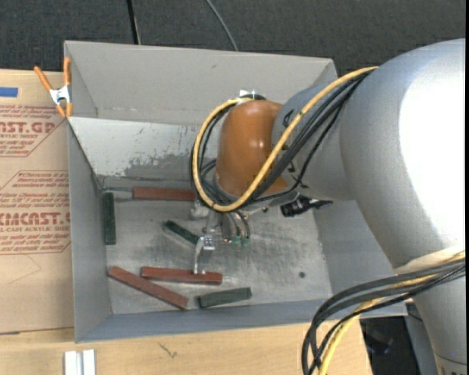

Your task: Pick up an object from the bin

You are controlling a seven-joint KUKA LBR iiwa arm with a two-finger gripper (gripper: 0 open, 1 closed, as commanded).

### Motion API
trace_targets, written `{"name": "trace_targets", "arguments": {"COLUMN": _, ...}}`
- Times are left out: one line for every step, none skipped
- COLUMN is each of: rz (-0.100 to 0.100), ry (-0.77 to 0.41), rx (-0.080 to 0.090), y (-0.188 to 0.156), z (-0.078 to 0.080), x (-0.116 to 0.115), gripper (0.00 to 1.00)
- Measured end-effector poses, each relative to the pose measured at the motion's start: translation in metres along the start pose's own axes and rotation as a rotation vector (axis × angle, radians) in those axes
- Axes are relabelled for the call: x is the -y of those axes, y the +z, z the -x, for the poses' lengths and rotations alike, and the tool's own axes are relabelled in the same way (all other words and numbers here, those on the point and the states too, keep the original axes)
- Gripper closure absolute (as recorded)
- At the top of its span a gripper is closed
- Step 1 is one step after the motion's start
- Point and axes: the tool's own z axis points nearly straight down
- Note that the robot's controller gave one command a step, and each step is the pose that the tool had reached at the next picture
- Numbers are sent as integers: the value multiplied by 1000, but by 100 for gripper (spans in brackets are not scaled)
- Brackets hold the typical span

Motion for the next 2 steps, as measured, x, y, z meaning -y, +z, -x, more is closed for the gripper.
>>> {"name": "trace_targets", "arguments": {"rz": 0, "ry": -69, "rx": 8, "y": -12, "z": 3, "x": 4, "gripper": 0}}
{"name": "trace_targets", "arguments": {"rz": 3, "ry": 186, "rx": 10, "y": -7, "z": 5, "x": -1, "gripper": 0}}
